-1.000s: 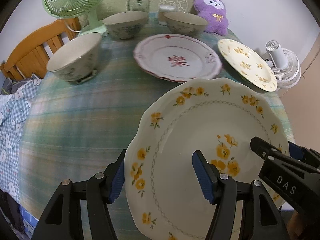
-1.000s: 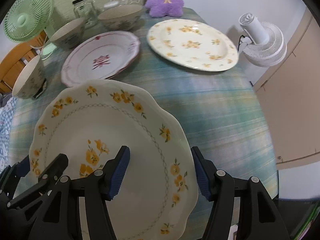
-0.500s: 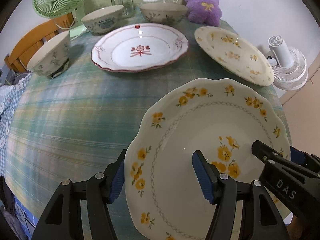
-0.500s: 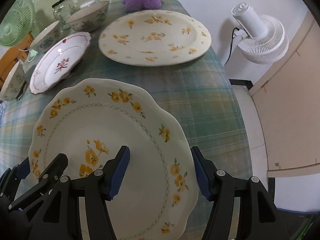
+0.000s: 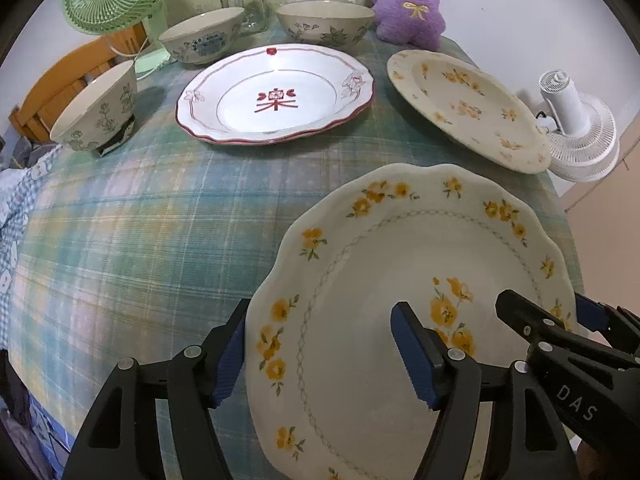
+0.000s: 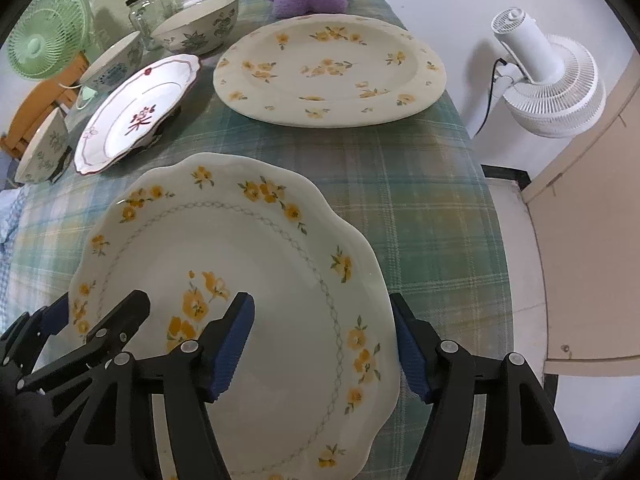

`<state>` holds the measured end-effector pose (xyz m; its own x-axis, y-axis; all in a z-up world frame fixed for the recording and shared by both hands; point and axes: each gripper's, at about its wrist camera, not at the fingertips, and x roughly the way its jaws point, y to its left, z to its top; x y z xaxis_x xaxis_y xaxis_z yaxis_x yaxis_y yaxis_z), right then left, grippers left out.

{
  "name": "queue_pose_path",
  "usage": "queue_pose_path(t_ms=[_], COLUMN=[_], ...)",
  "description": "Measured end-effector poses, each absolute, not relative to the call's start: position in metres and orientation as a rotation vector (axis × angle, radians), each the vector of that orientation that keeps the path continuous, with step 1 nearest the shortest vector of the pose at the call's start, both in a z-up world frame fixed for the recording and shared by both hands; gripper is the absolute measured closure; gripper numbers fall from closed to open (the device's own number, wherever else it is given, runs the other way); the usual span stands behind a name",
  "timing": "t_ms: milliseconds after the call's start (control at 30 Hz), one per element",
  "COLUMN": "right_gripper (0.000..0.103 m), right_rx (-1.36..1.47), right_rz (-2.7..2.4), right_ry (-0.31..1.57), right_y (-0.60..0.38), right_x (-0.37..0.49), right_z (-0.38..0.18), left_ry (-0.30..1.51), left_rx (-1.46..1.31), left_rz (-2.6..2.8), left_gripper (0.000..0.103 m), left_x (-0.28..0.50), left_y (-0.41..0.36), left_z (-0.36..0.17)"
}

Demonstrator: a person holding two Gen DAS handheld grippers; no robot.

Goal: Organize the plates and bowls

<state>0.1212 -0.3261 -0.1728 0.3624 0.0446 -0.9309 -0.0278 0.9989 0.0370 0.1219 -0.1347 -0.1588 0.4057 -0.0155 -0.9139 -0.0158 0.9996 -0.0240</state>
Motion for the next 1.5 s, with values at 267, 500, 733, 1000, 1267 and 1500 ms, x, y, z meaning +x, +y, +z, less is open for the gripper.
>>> queue_pose_path(t_ms=[267,500,733,1000,1267,1500], right_gripper=[0.032,0.032,0.032,0.032,0.032,0.032], right_rx=[0.039,0.133,0.161,0.132,0.102,0.081], right_rz=[0.020,-0.064,-0.108,-0.093,-0.059,-0.032], right_ry=[1.108,1.000,0.896,0.822,0.819,0.861], right_y=[-0.334,-0.340,-0.343,-0.355,-0.377,-0.391], right_x=[0.104,0.087,0.090,0.124,0.182,0.241], right_z=[-0.123,-0.072,-0.036,-0.012,-0.023,-0.054], left_ry=[1.054,0.937,0.873,0.843,0.858,0.891], left_rx=[0.035,0.051,0.041,0.009,-0.011,-0.019], left_rz=[-0.047,-0.129,-0.188,-0.169,-0.117,-0.052], left_gripper=[0.024,0.016,0.013,0.012,0.012,0.012], left_x=[0.110,0.107,0.115,0.149,0.196,0.242], left_y=[-0.141,-0.142,-0.147,-0.166,-0.191,-0.210], left_z=[-0.111,-0.065,-0.033,-0.016,-0.025,-0.055])
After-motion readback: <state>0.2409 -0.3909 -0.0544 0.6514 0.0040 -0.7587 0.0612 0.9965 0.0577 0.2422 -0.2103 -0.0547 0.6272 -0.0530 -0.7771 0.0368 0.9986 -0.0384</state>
